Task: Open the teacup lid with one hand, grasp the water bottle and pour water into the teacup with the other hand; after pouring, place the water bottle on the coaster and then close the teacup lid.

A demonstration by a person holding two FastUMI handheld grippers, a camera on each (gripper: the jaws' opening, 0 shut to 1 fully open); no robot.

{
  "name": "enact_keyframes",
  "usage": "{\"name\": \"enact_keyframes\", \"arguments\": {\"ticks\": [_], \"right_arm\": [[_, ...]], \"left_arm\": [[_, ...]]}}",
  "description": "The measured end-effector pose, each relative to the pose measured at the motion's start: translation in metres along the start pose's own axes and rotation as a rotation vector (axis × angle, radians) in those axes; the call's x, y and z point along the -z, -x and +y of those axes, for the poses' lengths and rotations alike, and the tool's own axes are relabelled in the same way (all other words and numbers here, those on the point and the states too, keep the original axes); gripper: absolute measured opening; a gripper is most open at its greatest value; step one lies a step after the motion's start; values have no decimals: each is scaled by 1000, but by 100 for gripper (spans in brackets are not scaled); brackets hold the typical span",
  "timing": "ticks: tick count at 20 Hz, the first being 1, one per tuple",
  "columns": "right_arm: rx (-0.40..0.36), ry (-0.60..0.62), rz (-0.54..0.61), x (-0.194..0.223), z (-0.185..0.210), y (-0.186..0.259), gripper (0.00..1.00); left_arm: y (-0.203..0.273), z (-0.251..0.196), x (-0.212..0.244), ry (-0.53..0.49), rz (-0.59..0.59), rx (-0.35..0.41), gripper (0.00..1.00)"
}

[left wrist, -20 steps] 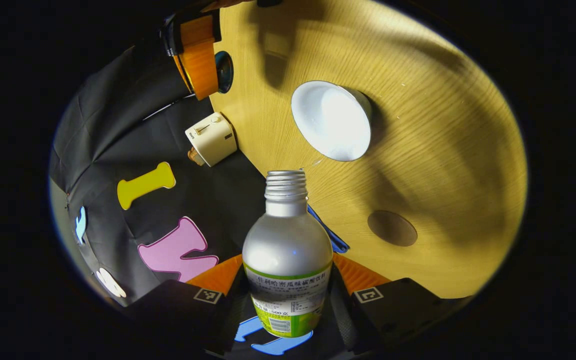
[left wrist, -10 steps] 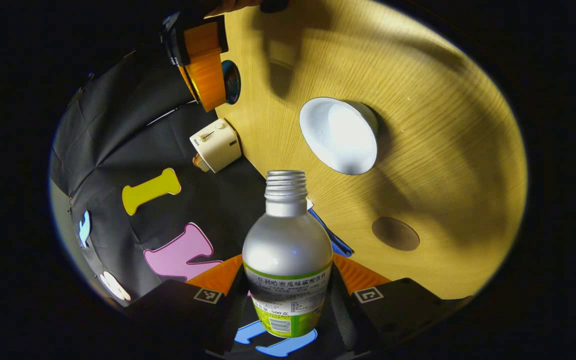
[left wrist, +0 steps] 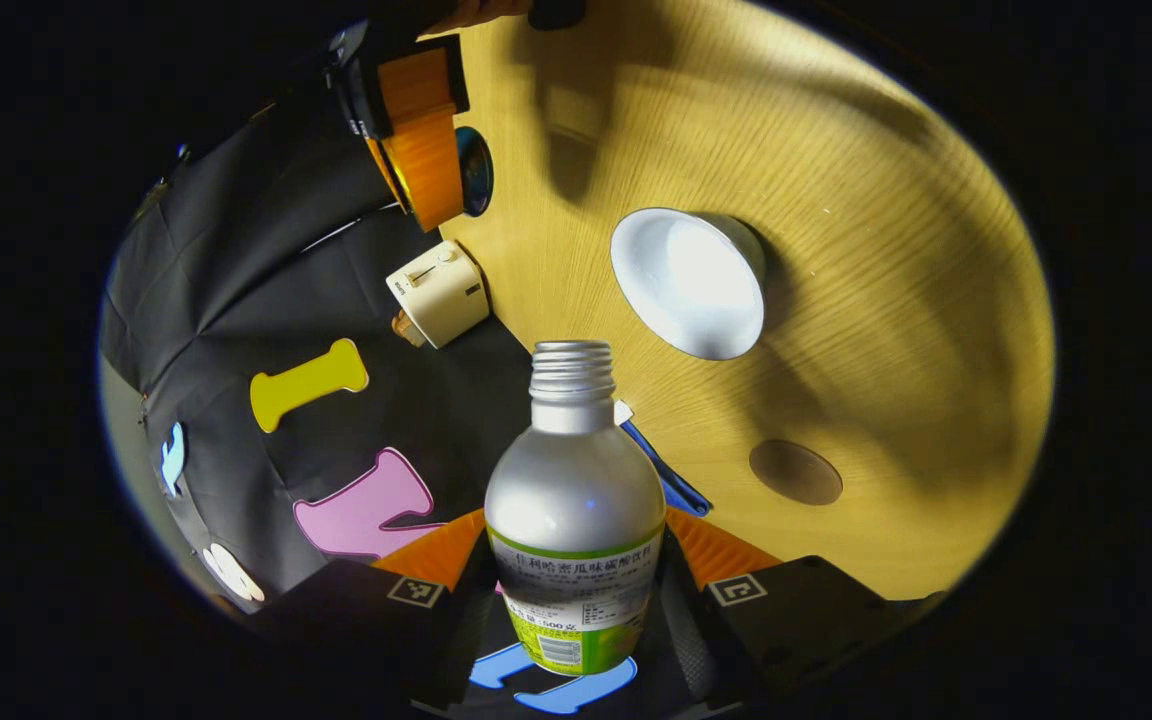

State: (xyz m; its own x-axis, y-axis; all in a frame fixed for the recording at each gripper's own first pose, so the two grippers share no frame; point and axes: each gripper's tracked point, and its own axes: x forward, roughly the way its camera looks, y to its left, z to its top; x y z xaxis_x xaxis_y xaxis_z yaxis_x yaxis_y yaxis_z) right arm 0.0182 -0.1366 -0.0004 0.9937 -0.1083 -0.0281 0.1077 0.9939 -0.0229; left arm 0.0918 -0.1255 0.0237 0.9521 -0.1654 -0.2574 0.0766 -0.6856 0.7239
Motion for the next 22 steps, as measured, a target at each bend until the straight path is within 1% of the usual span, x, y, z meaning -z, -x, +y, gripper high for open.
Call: {"name": "enact_keyframes", "arguments": {"ticks": [1, 2, 4, 6, 10, 13, 16, 17, 19, 21, 22], "right_arm": [[0, 0, 0, 0, 0, 0, 25], [0, 0, 0, 0, 0, 0, 25], [0, 0, 0, 0, 0, 0, 25], [0, 0, 0, 0, 0, 0, 25], [0, 0, 0, 0, 0, 0, 25], [0, 0, 0, 0, 0, 0, 25], [0, 0, 0, 0, 0, 0, 25], [0, 0, 0, 0, 0, 0, 25], [0, 0, 0, 0, 0, 0, 25], [0, 0, 0, 0, 0, 0, 25], [0, 0, 0, 0, 0, 0, 25]], "left_arm": [[0, 0, -2, 50, -9, -9, 81], [-1, -1, 0, 145, -11, -13, 81], [-7, -6, 5, 424, -22, -48, 80], [-15, -8, 15, 717, -16, -116, 80], [-20, -9, 33, 1186, -6, -226, 80], [-49, -17, 45, 1549, -11, -291, 79], [-73, -21, 41, 1924, -38, -335, 79], [-80, -26, 41, 2023, -28, -348, 79], [-87, -27, 40, 2175, -38, -365, 79], [-78, -17, 38, 2260, -64, -375, 80], [-79, -15, 36, 2277, -73, -379, 80]]}}
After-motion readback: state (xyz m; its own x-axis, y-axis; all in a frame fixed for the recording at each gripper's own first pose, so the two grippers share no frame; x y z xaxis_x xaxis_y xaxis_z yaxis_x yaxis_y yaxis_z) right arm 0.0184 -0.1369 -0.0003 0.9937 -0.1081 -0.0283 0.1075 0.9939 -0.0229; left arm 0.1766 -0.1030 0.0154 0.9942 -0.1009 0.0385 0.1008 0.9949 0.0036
